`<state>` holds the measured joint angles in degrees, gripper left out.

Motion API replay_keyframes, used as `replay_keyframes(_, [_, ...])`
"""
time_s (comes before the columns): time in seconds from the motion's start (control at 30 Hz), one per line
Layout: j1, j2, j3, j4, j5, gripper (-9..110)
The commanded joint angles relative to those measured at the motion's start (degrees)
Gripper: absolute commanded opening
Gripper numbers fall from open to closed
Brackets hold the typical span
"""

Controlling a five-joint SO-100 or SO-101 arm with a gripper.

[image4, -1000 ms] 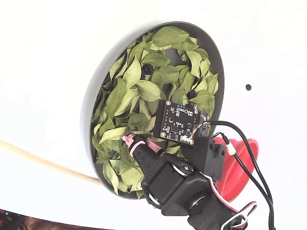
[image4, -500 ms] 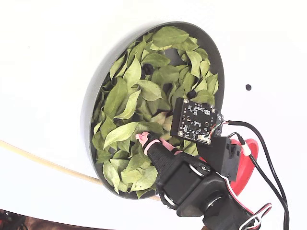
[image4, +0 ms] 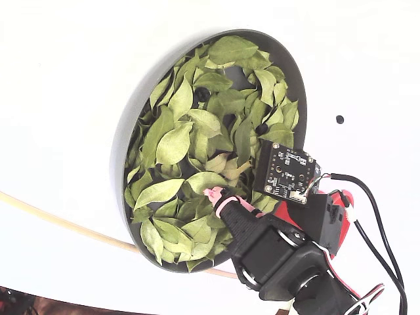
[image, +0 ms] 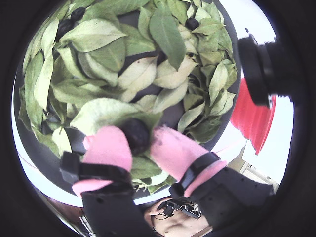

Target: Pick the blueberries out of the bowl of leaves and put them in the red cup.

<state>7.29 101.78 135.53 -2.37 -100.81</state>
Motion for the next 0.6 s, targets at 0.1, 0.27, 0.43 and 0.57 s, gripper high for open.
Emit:
replay_keyframes(0.1, [1.67,7.29,-0.44,0.88,-0.79,9])
replay_keyframes(0.27, [3.08,9.14,-0.53,2.37,-1.05,9])
replay_keyframes(0.43, [4.57,11.25,-0.62,3.87,-1.41,9])
replay_keyframes(0.57, [5.71,12.57,-0.97,4.75,-1.76,9])
